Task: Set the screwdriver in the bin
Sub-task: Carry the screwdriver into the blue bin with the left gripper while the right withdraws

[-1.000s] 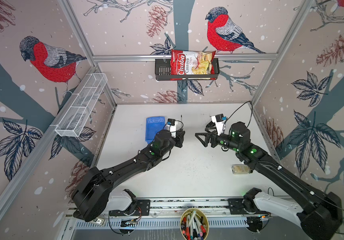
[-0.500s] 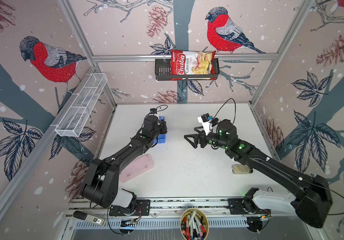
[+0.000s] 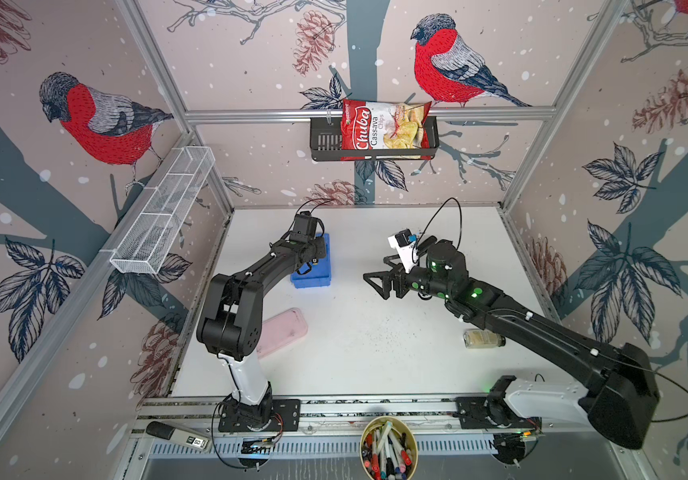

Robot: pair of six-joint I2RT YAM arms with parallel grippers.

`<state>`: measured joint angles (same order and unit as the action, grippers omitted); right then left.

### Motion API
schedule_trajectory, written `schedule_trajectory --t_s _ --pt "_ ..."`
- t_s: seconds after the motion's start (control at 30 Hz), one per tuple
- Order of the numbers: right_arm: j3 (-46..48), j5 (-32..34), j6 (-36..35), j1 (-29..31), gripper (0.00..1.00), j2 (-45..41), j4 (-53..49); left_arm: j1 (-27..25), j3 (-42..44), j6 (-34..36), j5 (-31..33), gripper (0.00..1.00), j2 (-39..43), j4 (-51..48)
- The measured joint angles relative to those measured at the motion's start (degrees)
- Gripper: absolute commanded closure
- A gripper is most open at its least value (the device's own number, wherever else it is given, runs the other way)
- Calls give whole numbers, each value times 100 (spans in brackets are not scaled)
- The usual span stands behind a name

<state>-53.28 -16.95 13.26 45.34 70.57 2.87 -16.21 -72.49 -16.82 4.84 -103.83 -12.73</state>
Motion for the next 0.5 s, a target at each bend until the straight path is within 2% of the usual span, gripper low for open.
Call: schedule_trajectory --t_s 0.5 --pt "26 129 -151 92 0 48 -72 4 -337 328 195 100 -901 -634"
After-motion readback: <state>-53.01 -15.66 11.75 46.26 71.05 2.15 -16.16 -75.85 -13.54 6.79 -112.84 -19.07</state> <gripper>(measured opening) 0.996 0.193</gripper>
